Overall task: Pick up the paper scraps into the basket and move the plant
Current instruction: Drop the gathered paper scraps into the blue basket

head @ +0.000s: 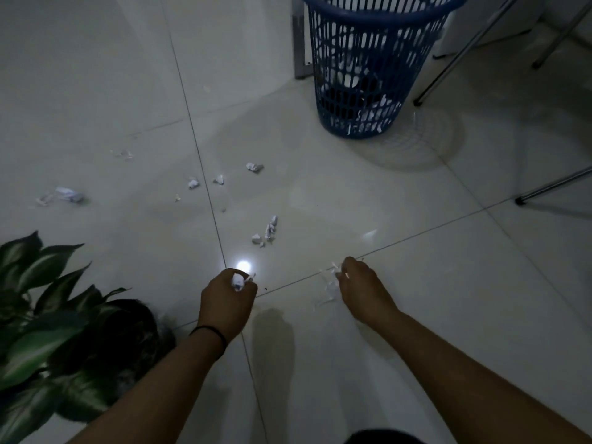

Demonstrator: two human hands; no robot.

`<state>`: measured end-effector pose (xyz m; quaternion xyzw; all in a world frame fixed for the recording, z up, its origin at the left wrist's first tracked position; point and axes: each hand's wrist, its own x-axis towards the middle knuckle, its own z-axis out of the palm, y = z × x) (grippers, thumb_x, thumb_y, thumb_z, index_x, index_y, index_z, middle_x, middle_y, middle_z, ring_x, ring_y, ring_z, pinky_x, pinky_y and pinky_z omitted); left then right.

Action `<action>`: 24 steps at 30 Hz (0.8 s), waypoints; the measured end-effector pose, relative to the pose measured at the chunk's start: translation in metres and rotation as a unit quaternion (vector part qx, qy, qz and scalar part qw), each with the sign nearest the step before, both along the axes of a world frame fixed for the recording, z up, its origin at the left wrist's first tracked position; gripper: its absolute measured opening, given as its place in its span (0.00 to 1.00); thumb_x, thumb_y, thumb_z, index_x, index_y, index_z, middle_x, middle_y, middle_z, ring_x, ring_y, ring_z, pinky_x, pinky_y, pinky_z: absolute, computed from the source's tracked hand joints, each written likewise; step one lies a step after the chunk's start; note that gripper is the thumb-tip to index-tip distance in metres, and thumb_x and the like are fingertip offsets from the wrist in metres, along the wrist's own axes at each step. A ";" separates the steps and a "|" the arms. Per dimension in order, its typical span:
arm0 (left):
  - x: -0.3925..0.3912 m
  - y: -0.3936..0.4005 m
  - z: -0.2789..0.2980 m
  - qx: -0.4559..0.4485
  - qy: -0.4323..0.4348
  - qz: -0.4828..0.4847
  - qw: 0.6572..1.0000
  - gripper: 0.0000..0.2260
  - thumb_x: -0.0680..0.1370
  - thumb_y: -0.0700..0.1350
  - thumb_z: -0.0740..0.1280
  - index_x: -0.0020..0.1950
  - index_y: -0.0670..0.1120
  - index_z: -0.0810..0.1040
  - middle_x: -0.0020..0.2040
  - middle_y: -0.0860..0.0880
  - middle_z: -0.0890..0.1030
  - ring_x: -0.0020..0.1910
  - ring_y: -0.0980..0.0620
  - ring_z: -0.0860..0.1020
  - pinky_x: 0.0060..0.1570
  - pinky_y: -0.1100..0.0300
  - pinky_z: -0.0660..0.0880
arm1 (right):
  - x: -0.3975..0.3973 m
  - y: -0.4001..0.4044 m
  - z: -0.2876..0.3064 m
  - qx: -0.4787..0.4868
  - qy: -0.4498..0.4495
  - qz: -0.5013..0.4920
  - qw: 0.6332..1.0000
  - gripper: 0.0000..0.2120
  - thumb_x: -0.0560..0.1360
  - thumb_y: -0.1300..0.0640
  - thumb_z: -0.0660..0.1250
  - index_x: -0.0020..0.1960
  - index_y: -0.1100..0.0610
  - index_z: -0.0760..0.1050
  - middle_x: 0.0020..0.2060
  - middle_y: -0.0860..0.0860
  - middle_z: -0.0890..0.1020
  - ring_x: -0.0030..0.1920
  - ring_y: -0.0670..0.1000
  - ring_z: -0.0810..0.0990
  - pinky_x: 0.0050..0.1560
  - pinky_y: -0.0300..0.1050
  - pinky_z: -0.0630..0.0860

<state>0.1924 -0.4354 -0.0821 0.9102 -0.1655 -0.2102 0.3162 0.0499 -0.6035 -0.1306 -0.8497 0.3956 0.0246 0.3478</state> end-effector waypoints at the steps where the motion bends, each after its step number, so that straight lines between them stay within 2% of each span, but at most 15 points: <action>1: 0.000 -0.003 0.013 -0.005 0.009 -0.004 1.000 0.14 0.74 0.44 0.63 0.33 0.35 0.71 0.33 0.35 0.77 0.35 0.37 0.77 0.37 0.50 0.75 | 0.001 -0.005 0.016 0.028 -0.017 -0.024 0.999 0.09 0.80 0.55 0.58 0.42 0.57 0.65 0.44 0.57 0.76 0.45 0.55 0.75 0.42 0.45 0.67; 3: 0.001 -0.008 0.040 -0.015 0.020 -0.024 0.999 0.13 0.71 0.48 0.63 0.30 0.41 0.71 0.31 0.37 0.75 0.31 0.43 0.75 0.38 0.43 0.77 | 0.000 -0.012 0.050 0.074 -0.046 -0.059 0.994 0.10 0.79 0.54 0.59 0.41 0.58 0.66 0.43 0.55 0.77 0.44 0.55 0.76 0.42 0.44 0.70; 4: 0.002 -0.013 0.056 -0.026 0.027 -0.029 0.999 0.11 0.70 0.49 0.64 0.31 0.44 0.71 0.30 0.38 0.76 0.29 0.46 0.74 0.37 0.44 0.77 | -0.001 -0.017 0.070 0.084 -0.061 -0.072 0.992 0.10 0.79 0.54 0.60 0.41 0.58 0.66 0.43 0.55 0.78 0.43 0.55 0.76 0.40 0.43 0.70; 7: 0.005 -0.026 0.099 -0.076 0.066 0.005 0.995 0.08 0.72 0.44 0.69 0.33 0.44 0.77 0.30 0.42 0.80 0.25 0.51 0.78 0.32 0.51 0.78 | -0.002 -0.027 0.122 0.084 -0.094 -0.086 0.988 0.09 0.78 0.53 0.60 0.43 0.58 0.66 0.42 0.55 0.80 0.36 0.56 0.77 0.29 0.43 0.72; 10: 0.009 -0.041 0.139 -0.119 0.075 0.034 0.989 0.04 0.72 0.42 0.68 0.38 0.44 0.80 0.34 0.43 0.82 0.30 0.48 0.81 0.32 0.52 0.79 | -0.001 -0.038 0.172 0.075 -0.115 -0.091 0.986 0.09 0.79 0.52 0.59 0.46 0.57 0.67 0.39 0.55 0.78 0.30 0.54 0.76 0.25 0.48 0.75; 12: 0.013 -0.048 0.166 -0.139 0.070 0.039 0.987 0.04 0.72 0.40 0.67 0.40 0.44 0.81 0.36 0.44 0.82 0.31 0.48 0.82 0.33 0.56 0.78 | 0.002 -0.046 0.201 0.078 -0.133 -0.094 0.984 0.08 0.79 0.52 0.59 0.45 0.57 0.66 0.39 0.54 0.76 0.28 0.50 0.74 0.17 0.40 0.71; 14: 0.017 -0.053 0.189 -0.151 0.059 0.029 0.986 0.04 0.73 0.39 0.66 0.40 0.43 0.81 0.36 0.45 0.83 0.27 0.55 0.80 0.26 0.63 0.76 | 0.007 -0.053 0.228 0.082 -0.149 -0.098 0.981 0.08 0.79 0.53 0.58 0.46 0.57 0.66 0.40 0.52 0.75 0.27 0.49 0.74 0.15 0.36 0.69; 17: 0.025 -0.057 0.222 -0.148 0.023 0.027 0.988 0.09 0.75 0.44 0.66 0.37 0.42 0.79 0.32 0.47 0.80 0.25 0.52 0.77 0.21 0.64 0.72 | 0.016 -0.065 0.263 0.110 -0.186 -0.122 0.969 0.09 0.79 0.53 0.58 0.47 0.59 0.67 0.39 0.52 0.75 0.26 0.53 0.74 0.16 0.40 0.72; 19: 0.034 -0.059 0.239 -0.128 -0.010 0.019 0.992 0.13 0.75 0.47 0.66 0.32 0.43 0.74 0.27 0.47 0.76 0.23 0.52 0.74 0.21 0.65 0.69 | 0.023 -0.071 0.280 0.111 -0.206 -0.142 0.962 0.10 0.79 0.53 0.58 0.48 0.61 0.68 0.40 0.56 0.77 0.28 0.54 0.74 0.19 0.41 0.74; 21: 0.044 -0.063 0.255 -0.106 -0.046 0.008 0.993 0.18 0.75 0.50 0.65 0.27 0.45 0.69 0.21 0.50 0.72 0.20 0.53 0.71 0.22 0.64 0.68 | 0.029 -0.079 0.296 0.094 -0.226 -0.152 0.958 0.09 0.80 0.54 0.58 0.47 0.61 0.68 0.41 0.56 0.76 0.31 0.52 0.74 0.18 0.36 0.71; 24: 0.056 -0.077 0.279 -0.109 -0.065 0.002 0.992 0.19 0.74 0.50 0.66 0.26 0.45 0.68 0.22 0.48 0.72 0.20 0.52 0.70 0.27 0.60 0.69 | 0.034 -0.093 0.316 0.082 -0.253 -0.167 0.949 0.09 0.80 0.55 0.58 0.46 0.60 0.67 0.41 0.54 0.74 0.30 0.51 0.73 0.14 0.33 0.65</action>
